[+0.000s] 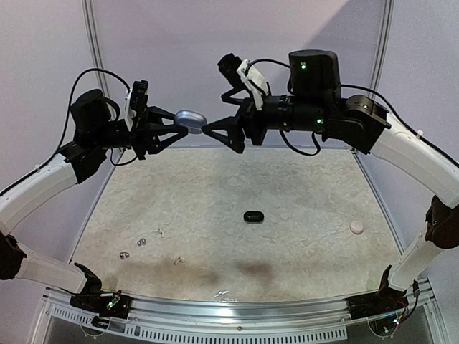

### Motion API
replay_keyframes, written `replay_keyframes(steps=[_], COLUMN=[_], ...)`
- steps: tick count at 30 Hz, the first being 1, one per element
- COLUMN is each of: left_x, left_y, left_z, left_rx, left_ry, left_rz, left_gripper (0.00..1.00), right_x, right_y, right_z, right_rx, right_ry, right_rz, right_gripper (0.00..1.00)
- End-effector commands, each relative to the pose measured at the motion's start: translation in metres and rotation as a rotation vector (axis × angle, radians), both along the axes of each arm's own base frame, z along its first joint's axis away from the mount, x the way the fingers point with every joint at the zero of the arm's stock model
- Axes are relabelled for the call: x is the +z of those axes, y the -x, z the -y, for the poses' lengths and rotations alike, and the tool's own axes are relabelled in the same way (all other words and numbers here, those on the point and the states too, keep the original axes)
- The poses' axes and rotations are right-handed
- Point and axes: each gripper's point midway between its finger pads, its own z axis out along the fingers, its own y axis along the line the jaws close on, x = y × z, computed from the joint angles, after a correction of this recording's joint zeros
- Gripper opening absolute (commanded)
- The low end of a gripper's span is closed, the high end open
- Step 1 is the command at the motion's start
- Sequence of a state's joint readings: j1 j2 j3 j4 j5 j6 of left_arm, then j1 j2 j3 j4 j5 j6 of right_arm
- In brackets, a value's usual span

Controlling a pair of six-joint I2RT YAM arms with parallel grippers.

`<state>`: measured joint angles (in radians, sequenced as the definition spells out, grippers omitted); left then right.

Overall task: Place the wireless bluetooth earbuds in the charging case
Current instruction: Open the charging case at the center of the board.

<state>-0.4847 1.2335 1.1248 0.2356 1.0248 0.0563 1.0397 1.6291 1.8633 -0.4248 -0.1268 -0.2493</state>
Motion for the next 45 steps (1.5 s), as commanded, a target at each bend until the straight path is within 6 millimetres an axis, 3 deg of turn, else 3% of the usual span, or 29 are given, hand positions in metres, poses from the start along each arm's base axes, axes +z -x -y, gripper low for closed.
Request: replay_keyframes(steps=[1,9,18,25,32,40,45], left_x=[0.017,0.017,0.015,0.009,-0.001,0.003,0.001], left_y=[0.012,0.019,0.020,0.028,0.029,0.029,0.029], left_z=[-0.004,-0.004,-0.005,-0.003,-0.002,-0.003,-0.003], left_rx=[-0.050,-0.080,-0.079,-0.142,-0.153,-0.152,-0.154], left_ry=[0.046,0.047,0.052,0.019,-0.017,-0.006,-0.013], left_rz=[0.048,0.081,0.079,0.108,0.113,0.102,0.095], left_gripper=[0.00,0.00,0.00,0.00,0.00,0.00,0.00], right_x=[0.020,0.016,0.014,0.019,0.038,0.026,0.024], right_y=[0.010,-0.007,-0.012,-0.050,-0.054,-0.063,-0.065], right_z=[-0.005,-0.028,-0.030,-0.021,-0.014,-0.011,-0.007], right_rx=[0.066,0.053,0.037,-0.169,-0.189,-0.218,-0.171], right_ry=[-0.093,-0.083,-0.058,-0.035,-0.088,-0.059,-0.099], right_rz=[-0.068,-0.066,-0.034,0.021,0.045,0.020,-0.088], right_gripper=[0.98,0.98,0.98,0.98,0.98,0.98,0.97])
